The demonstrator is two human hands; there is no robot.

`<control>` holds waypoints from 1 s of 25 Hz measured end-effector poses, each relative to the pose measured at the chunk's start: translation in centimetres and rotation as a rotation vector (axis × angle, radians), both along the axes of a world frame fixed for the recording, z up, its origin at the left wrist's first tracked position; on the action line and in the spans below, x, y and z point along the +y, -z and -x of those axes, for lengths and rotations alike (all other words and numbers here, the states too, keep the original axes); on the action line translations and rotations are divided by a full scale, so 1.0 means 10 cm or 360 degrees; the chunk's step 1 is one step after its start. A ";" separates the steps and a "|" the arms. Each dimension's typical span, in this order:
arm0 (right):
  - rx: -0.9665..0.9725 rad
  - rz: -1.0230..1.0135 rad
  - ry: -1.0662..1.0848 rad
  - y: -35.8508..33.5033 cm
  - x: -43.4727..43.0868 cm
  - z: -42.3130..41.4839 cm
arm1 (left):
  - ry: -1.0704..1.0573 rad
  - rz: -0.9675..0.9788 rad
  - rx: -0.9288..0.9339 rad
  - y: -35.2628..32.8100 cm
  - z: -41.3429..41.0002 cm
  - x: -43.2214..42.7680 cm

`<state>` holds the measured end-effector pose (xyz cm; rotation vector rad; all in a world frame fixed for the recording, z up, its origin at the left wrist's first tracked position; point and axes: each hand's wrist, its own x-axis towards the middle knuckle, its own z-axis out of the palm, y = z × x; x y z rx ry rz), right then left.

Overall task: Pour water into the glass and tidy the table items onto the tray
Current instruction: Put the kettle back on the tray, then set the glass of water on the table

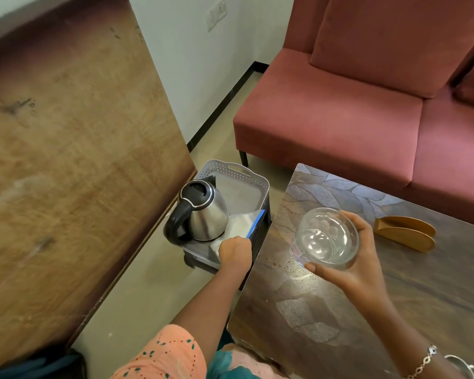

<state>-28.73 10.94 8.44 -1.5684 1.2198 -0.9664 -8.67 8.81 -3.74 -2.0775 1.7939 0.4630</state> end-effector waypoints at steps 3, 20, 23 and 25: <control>-0.0013 0.0017 -0.0005 -0.01 0.00 -0.01 | -0.0057 0.0039 0.0015 -0.05 -0.01 0.01; -0.0080 0.0068 0.0022 -0.02 0.10 0.17 | -0.0697 0.0351 0.0698 -0.26 0.03 0.09; -0.0099 0.0070 0.0022 -0.05 0.12 0.27 | -0.1101 0.0361 0.1569 -0.62 0.26 0.01; -0.0122 0.0067 0.0017 -0.06 0.13 0.34 | -0.1211 0.0011 0.2250 -0.93 0.45 -0.01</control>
